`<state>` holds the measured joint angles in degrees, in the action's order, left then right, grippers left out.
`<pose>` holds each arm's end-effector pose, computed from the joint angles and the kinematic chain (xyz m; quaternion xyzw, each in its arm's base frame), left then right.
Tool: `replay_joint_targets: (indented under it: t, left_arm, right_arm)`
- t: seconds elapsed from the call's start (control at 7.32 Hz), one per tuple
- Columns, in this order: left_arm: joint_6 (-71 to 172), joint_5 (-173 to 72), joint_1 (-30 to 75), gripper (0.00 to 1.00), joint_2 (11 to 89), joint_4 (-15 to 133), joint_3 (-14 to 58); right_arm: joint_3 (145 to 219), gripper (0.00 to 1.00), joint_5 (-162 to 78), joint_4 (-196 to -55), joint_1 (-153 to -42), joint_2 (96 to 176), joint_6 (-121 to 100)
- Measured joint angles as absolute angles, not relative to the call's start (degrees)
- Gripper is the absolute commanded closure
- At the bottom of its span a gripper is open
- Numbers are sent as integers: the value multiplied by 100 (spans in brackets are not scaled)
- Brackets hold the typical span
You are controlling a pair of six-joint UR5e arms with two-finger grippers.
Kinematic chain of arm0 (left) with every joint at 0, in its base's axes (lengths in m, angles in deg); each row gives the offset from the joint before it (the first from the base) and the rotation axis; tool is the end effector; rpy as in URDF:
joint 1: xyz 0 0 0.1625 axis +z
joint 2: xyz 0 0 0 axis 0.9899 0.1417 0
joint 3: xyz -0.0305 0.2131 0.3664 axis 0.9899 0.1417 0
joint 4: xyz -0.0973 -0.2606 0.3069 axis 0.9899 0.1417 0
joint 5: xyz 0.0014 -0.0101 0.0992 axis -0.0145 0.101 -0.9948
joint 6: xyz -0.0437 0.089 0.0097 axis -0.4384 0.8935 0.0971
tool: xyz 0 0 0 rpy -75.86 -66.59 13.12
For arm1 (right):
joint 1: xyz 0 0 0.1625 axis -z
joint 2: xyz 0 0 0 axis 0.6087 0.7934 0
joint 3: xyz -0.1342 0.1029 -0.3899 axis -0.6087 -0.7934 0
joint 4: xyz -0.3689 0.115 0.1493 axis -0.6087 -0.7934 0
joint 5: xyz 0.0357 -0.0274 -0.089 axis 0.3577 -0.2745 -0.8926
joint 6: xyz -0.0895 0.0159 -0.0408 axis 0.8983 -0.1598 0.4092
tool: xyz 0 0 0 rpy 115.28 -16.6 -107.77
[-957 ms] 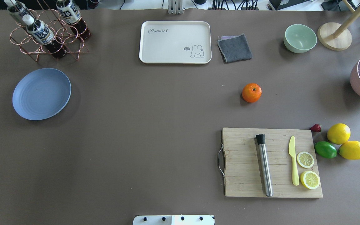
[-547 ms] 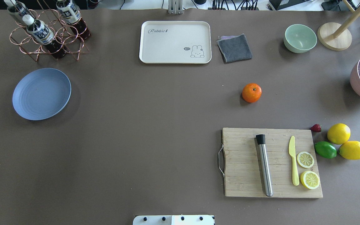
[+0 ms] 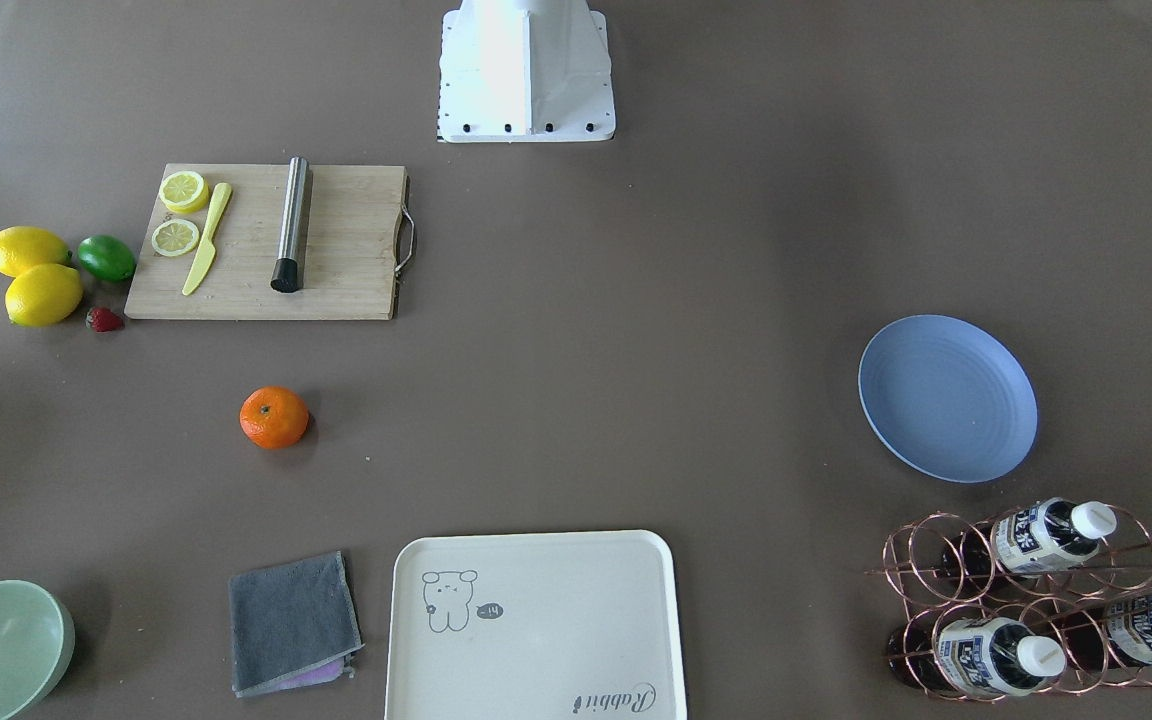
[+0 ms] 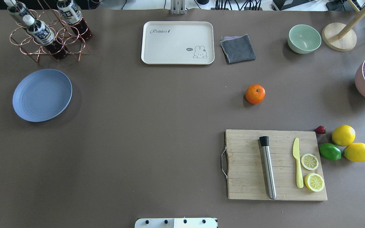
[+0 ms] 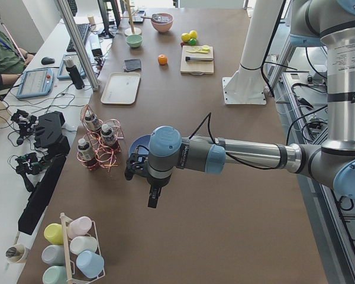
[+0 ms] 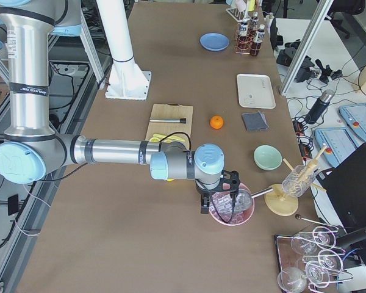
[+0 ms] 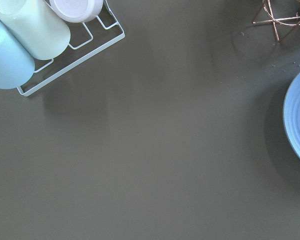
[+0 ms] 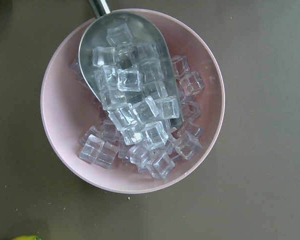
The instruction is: Pick orange to plate
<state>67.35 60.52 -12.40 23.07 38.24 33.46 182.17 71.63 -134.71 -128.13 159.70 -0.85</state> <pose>-0.0989 -0.4416 0.6032 0.1057 0.3566 0.0148 0.9281 0.0660 -0.4731 0.6462 0.0141 -0.3982 0.0462 0.9160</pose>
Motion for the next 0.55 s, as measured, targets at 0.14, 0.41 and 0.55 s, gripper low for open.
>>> replay_joint_targets:
  t: [0.14,0.41,0.55]
  left_arm:
    - [6742,6032,-1241,1,2314,3834,3323]
    - [6723,5988,-1239,1,2366,3838,3288]
    - [6710,5979,-1237,2,2388,3838,3254]
  right_arm:
    - [18214,0,7162,-13473,-12812,15967,-85]
    - [18219,0,7174,-13470,-12811,15955,-85]
    - [18223,0,7189,-13469,-12811,15945,-84]
